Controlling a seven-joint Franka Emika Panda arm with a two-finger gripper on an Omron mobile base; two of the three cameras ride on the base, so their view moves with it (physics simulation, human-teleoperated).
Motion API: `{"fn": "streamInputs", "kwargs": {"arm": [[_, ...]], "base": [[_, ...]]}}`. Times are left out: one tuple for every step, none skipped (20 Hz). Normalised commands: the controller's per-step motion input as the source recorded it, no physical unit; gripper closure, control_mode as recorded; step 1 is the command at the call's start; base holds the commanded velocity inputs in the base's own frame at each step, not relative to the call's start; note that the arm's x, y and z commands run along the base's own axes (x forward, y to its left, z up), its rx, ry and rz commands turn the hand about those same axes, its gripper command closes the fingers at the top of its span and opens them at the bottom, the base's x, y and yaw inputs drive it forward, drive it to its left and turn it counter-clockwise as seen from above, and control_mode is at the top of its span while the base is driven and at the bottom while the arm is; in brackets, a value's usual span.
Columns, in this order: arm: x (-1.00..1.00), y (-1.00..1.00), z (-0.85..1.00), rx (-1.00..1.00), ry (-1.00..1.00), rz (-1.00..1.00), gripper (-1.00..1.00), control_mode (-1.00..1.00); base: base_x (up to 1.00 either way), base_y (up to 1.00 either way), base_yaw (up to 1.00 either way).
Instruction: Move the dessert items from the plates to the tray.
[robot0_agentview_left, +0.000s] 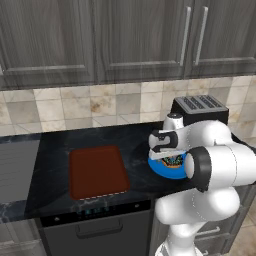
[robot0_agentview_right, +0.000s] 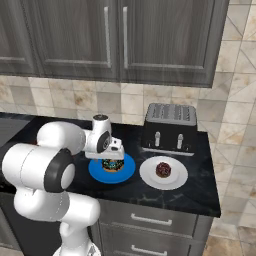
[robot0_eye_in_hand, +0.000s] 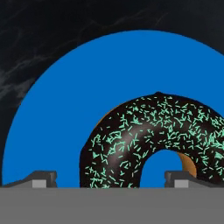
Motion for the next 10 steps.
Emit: {"fn": "streamInputs", "kwargs": {"arm": [[0.00,0.00,-0.25,0.00,0.00,0.01,-1.00,-1.00],[0.00,0.00,-0.22,0.00,0.00,0.03,-1.00,-1.00],[0.00,0.00,-0.19,0.00,0.00,0.03,-1.00,-1.00],[0.00,0.00,-0.21,0.00,0.00,0.03,-1.00,-1.00],[0.00,0.00,-0.23,0.00,0.00,0.03,-1.00,-1.00],[0.00,0.00,-0.22,0.00,0.00,0.03,-1.00,-1.00],[0.00,0.00,-0.15,0.00,0.00,0.03,-1.00,-1.00],[0.00,0.00,0.00,0.00,0.00,0.01,-1.00,-1.00],[0.00,0.00,0.00,0.00,0.00,0.00,-1.00,-1.00],[0.00,0.00,0.00,0.00,0.00,0.00,-1.00,-1.00]], "base": [[0.00,0.00,0.00],[0.00,0.00,0.00],[0.00,0.00,0.00],[0.00,0.00,0.00],[0.00,0.00,0.00],[0.00,0.00,0.00],[0.00,0.00,0.00],[0.00,0.00,0.00],[0.00,0.00,0.00],[0.00,0.00,0.00]]}}
